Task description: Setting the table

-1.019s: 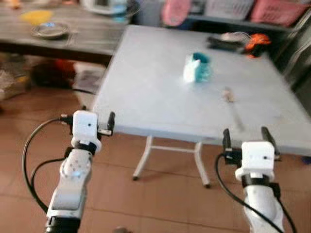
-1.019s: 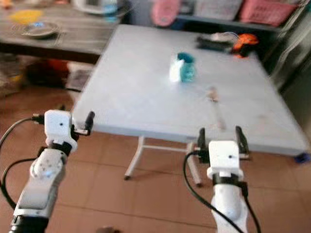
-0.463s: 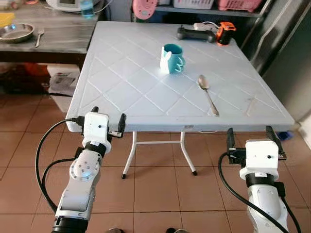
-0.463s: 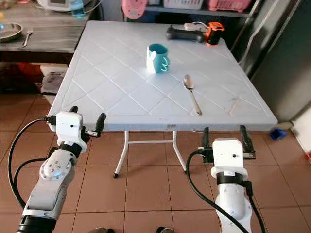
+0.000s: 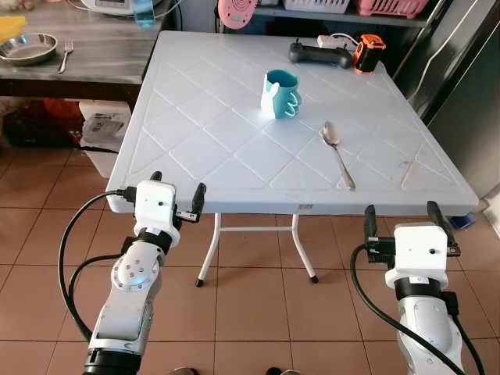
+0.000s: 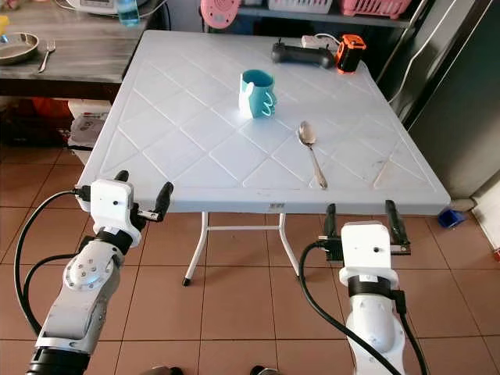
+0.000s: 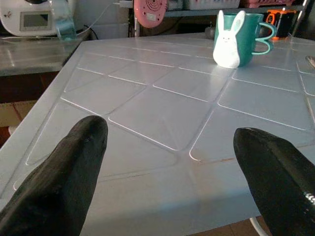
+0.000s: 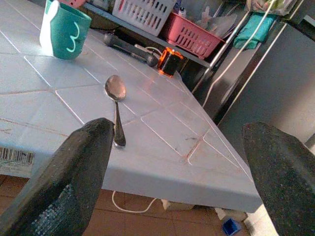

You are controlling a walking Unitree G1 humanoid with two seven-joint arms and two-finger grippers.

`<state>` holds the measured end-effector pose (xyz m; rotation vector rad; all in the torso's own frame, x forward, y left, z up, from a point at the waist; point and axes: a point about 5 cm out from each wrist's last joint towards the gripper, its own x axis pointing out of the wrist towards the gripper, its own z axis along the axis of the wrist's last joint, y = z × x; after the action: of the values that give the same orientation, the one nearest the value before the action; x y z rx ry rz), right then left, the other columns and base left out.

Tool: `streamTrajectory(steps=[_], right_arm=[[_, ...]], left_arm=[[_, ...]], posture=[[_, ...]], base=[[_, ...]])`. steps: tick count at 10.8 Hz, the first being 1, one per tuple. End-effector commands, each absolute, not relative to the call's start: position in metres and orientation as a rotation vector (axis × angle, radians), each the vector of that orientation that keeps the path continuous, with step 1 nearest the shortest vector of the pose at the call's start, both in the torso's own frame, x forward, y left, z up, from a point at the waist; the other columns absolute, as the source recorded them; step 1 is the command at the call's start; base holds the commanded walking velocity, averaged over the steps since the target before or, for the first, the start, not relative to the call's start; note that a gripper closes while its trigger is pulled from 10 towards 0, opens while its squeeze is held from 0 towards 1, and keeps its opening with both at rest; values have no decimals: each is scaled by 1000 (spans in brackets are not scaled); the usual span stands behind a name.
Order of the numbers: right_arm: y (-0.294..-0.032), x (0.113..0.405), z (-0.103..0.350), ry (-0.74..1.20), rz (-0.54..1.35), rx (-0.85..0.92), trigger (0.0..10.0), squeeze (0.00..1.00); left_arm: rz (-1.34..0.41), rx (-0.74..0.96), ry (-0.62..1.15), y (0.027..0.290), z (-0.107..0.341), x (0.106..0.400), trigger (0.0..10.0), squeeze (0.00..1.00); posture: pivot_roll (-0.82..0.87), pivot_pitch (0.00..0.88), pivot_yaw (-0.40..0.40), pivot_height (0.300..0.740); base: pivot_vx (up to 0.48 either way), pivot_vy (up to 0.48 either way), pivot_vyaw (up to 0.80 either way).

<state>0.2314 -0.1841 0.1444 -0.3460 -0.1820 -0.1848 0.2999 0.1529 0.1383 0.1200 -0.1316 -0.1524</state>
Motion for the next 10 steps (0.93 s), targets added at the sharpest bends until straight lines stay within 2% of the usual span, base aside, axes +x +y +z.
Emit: streamTrajectory(steps=[1,10], right_arm=[[-185,232,146,-186,-178,-356,10000,0],[-181,229,143,-182,-179,-348,10000,0]], left_arm=[[-170,123,-153,150,142,298,10000,0],[-213,124,-144,147,141,297,10000,0]], posture=[[176,134,-79,740],[173,139,-60,740]], base=[[304,0,0],[328,0,0]])
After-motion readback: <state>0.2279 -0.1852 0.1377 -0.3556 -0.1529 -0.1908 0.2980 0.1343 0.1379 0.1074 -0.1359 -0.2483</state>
